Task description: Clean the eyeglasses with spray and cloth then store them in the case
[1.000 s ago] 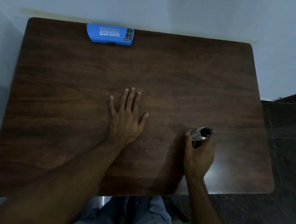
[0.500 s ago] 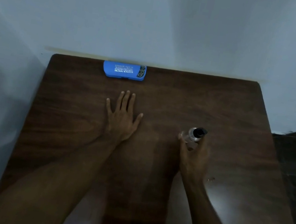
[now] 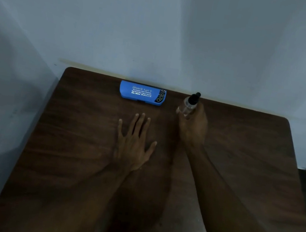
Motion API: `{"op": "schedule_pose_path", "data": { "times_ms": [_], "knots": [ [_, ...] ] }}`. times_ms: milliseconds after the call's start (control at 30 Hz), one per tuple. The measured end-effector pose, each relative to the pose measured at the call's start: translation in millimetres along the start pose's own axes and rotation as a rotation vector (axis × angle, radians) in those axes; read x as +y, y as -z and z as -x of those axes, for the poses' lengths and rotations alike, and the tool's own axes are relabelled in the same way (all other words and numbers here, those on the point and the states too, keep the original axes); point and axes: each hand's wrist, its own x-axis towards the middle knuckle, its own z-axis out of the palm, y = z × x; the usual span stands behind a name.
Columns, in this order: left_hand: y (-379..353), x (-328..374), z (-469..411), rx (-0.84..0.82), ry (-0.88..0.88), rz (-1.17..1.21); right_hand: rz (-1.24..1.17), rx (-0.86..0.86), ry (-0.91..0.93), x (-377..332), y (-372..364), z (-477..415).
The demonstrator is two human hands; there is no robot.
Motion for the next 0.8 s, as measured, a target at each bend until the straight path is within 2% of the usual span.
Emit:
{"op": "schedule_pose_path", "data": {
  "times_ms": [400, 633, 800],
  "knots": [
    [7.9, 0.3, -1.1, -0.087, -0.001, -0.011, 0.095, -0.142, -0.026, 2.5, -42.6, -52.6],
    [9.8, 1.8, -1.8, -0.121, 0.010, -0.023, 0.077, -0.116, -0.036, 6.8, -42.8, -49.3],
    [13.0, 2.8, -1.3, -0.074, 0.009, -0.016, 0.051, -0.122, -0.049, 5.6, -33.5, -33.8]
  ]
}}
